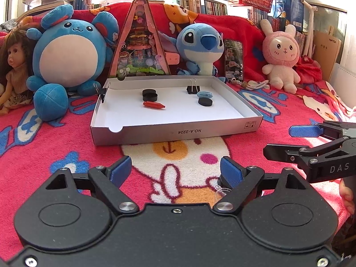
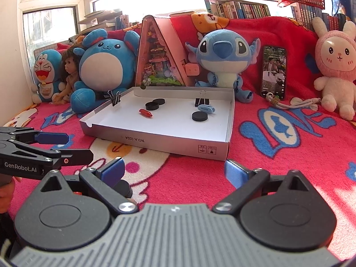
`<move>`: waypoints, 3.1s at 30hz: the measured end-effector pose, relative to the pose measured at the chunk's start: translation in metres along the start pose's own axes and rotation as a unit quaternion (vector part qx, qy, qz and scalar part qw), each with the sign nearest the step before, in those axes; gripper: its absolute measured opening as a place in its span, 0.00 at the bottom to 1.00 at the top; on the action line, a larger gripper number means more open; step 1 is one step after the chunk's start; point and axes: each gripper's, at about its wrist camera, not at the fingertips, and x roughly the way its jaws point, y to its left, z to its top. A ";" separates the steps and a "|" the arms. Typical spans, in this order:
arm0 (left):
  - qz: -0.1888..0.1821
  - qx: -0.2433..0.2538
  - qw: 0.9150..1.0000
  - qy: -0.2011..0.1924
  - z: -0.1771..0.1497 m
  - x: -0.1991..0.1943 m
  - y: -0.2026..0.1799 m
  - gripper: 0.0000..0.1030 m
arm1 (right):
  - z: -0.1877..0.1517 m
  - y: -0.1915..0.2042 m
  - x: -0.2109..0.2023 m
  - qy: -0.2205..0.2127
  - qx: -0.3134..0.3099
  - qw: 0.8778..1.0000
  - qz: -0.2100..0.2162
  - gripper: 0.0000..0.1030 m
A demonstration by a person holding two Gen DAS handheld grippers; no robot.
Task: Organize rigid objects
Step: 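Lift both open tools out of the box and back toward the items, then close the left tool on the red marker while the right grasps a brown nut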
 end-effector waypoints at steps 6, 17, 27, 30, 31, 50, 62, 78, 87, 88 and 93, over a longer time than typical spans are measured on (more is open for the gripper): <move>-0.008 -0.017 1.000 0.025 -0.016 -0.009 0.000 0.84 | -0.014 0.004 -0.007 0.009 0.002 1.000 -0.003 0.97; 0.013 -0.009 0.998 0.056 -0.050 -0.026 -0.003 0.84 | -0.048 0.012 -0.030 0.042 -0.001 0.999 0.009 0.82; 0.080 -0.016 0.995 0.059 -0.051 -0.024 0.017 0.84 | -0.053 0.030 -0.024 0.058 -0.008 0.998 0.031 0.55; 0.088 -0.026 0.994 0.058 -0.048 -0.020 0.020 0.84 | -0.053 0.035 -0.022 0.059 -0.013 0.998 0.026 0.53; 0.093 -0.025 0.994 0.057 -0.048 -0.019 0.020 0.84 | -0.053 0.036 -0.021 0.059 -0.015 0.998 0.023 0.52; 0.047 0.095 0.994 0.003 -0.060 -0.020 -0.032 0.80 | -0.050 0.042 -0.014 0.051 -0.024 0.998 -0.007 0.46; 0.012 0.026 1.000 0.013 -0.052 -0.013 -0.017 0.41 | -0.046 0.038 -0.011 0.049 -0.018 0.998 -0.022 0.20; 0.041 -0.032 0.998 0.028 -0.031 -0.004 0.001 0.41 | -0.026 0.025 -0.017 0.016 0.002 0.999 -0.047 0.20; 0.046 -0.043 0.998 0.019 -0.013 -0.001 0.004 0.41 | -0.011 0.016 -0.011 0.003 0.015 0.998 -0.064 0.20; 0.044 -0.044 0.998 0.018 -0.011 0.000 0.004 0.41 | -0.009 0.016 -0.011 0.001 0.014 0.998 -0.066 0.20; 0.037 -0.041 0.998 0.006 -0.001 0.000 0.001 0.41 | -0.001 0.018 -0.010 -0.009 0.004 0.998 -0.069 0.20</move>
